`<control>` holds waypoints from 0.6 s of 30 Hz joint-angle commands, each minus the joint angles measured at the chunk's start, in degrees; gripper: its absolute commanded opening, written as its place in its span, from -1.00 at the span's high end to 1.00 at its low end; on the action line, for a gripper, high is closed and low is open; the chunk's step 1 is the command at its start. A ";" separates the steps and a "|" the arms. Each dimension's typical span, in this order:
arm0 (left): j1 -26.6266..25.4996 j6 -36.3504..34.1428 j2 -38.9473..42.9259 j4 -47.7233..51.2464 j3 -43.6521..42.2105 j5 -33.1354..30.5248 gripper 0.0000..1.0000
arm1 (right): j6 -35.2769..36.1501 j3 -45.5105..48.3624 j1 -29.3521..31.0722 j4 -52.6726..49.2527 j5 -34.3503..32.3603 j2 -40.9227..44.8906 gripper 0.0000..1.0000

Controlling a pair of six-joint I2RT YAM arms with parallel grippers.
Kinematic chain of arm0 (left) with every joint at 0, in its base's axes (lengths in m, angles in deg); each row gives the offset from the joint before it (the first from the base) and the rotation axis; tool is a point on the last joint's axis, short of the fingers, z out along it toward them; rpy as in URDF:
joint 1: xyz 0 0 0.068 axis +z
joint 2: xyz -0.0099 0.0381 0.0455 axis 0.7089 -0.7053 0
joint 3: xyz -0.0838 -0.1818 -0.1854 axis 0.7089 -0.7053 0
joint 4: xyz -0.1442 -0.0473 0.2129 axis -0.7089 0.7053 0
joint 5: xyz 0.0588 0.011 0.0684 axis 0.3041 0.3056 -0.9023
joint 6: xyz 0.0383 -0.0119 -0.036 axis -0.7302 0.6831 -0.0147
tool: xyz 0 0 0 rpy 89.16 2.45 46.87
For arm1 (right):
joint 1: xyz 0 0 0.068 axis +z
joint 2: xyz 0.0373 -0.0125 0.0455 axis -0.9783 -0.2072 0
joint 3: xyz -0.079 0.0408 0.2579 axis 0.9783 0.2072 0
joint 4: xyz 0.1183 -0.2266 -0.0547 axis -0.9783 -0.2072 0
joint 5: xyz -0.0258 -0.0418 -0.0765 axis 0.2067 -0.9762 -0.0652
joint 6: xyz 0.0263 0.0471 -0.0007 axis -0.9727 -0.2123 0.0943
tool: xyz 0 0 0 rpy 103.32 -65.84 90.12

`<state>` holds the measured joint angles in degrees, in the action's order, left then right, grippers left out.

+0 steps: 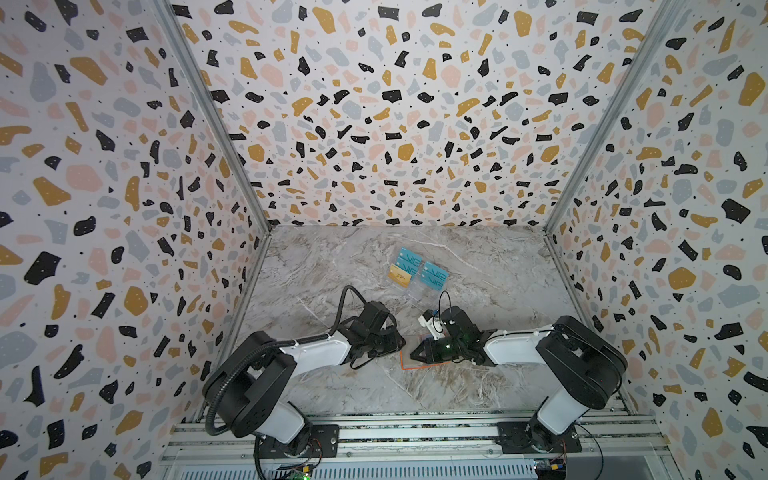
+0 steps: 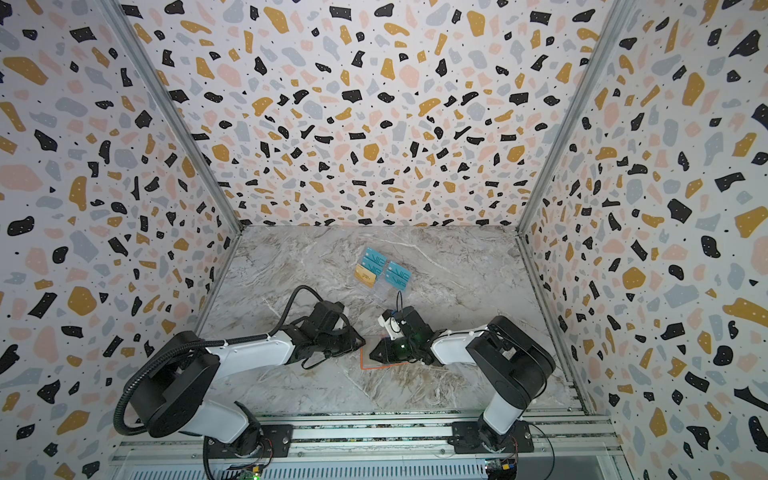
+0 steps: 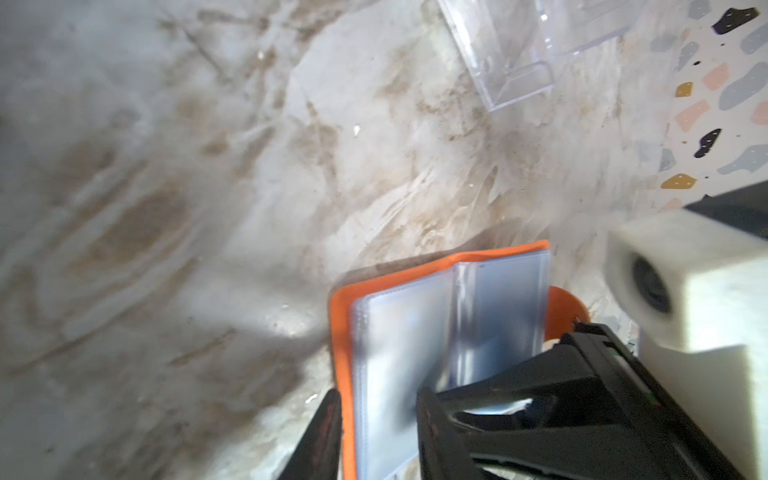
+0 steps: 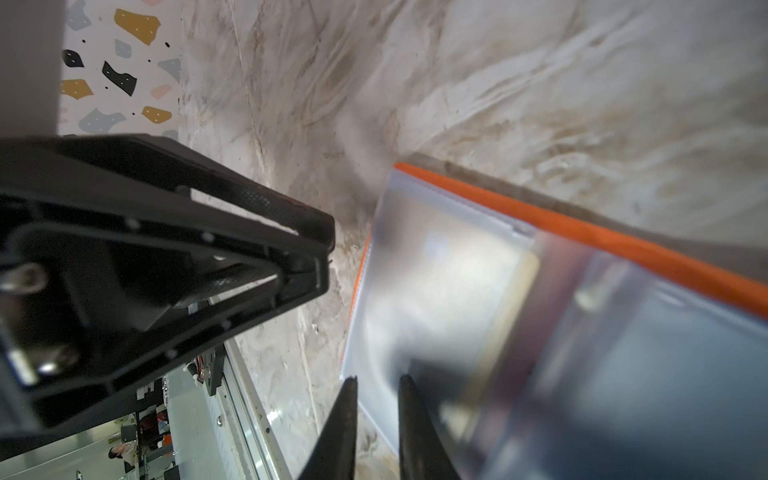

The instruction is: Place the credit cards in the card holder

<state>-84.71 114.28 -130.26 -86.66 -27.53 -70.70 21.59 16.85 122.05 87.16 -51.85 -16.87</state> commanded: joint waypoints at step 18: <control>-2.35 2.81 -5.15 -8.84 -5.61 3.13 0.50 | 7.96 -8.97 -3.99 -7.72 -0.83 6.34 0.57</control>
<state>-86.77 117.49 -134.72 -98.13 -30.86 -67.51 26.00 11.23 119.69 82.16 -52.87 -12.46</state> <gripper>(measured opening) 0.253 0.216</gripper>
